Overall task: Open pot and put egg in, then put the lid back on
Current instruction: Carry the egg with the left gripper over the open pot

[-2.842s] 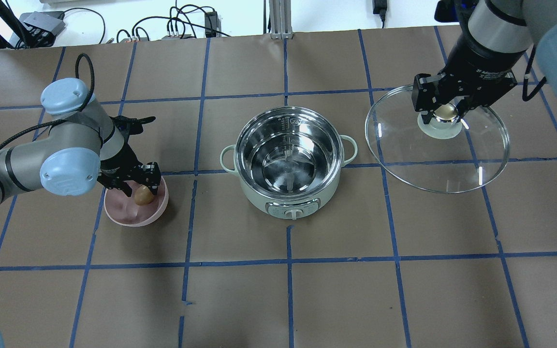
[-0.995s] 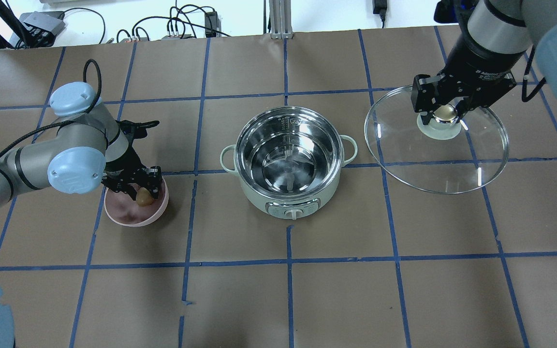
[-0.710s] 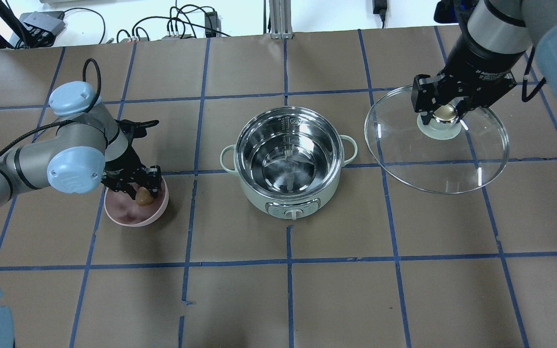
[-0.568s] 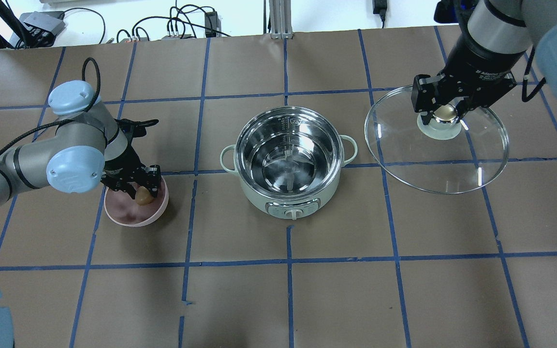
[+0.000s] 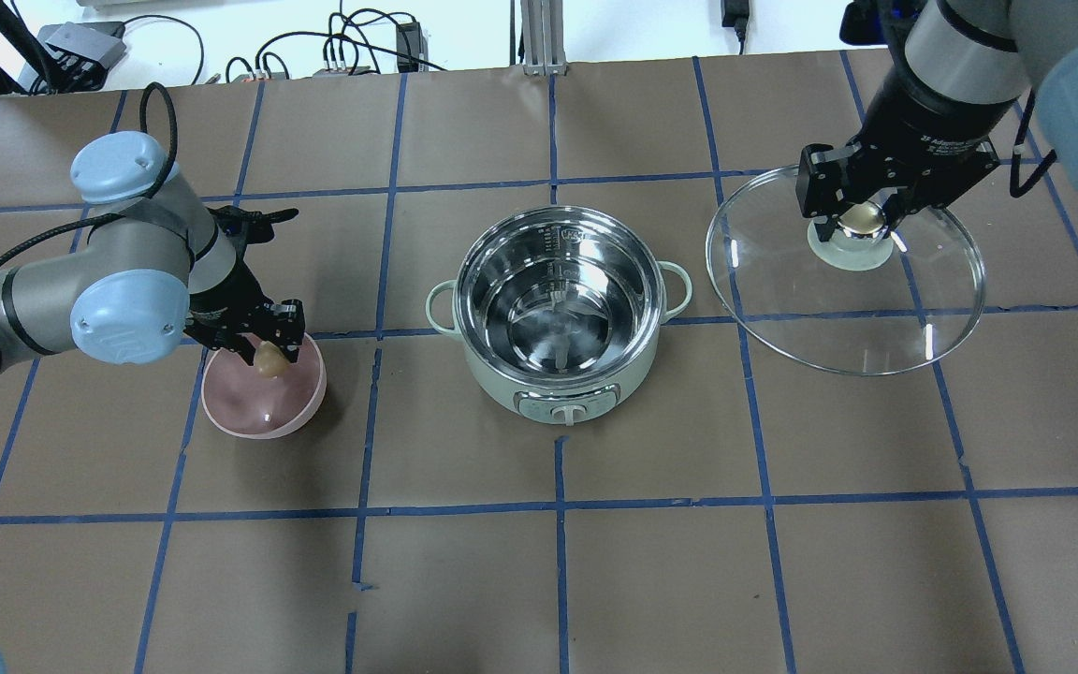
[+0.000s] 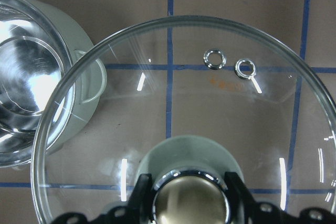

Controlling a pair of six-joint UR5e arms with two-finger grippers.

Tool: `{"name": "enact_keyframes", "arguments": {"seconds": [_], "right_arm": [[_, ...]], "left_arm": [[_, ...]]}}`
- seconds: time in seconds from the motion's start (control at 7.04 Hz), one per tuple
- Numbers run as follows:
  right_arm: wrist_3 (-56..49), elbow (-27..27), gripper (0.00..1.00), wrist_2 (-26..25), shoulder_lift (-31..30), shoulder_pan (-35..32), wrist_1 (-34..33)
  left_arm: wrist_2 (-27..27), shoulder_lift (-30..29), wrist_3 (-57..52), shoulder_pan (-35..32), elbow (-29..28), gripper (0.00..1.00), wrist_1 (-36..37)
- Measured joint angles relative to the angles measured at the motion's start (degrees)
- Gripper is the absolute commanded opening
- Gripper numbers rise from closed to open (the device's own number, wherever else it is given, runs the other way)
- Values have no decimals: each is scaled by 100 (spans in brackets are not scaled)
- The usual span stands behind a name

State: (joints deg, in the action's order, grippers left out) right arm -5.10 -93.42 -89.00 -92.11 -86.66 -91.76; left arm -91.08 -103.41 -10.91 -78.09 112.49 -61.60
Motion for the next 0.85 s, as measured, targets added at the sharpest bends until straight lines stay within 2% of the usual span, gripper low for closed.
{"name": "enact_keyframes", "arguments": {"seconds": [0.28,0.43,0.57,0.71,0.85], "right_arm": [[0,0,33,-3,0,0,0],[-2,0,33,-3,0,0,0],[-4,0,33,-3,0,0,2],[-4,0,33,-3,0,1,6],[-32,0,33,-5,2,10,8]], "left_arm": [[-9,540,69,-66,-169,21,-808],[-10,652,189,-187,-455,18,-1254],[-12,688,528,-528,-785,18,-1581],[-14,673,1084,-1044,-1052,11,-1711],[-11,584,1721,-1582,-1274,10,-1714]]}}
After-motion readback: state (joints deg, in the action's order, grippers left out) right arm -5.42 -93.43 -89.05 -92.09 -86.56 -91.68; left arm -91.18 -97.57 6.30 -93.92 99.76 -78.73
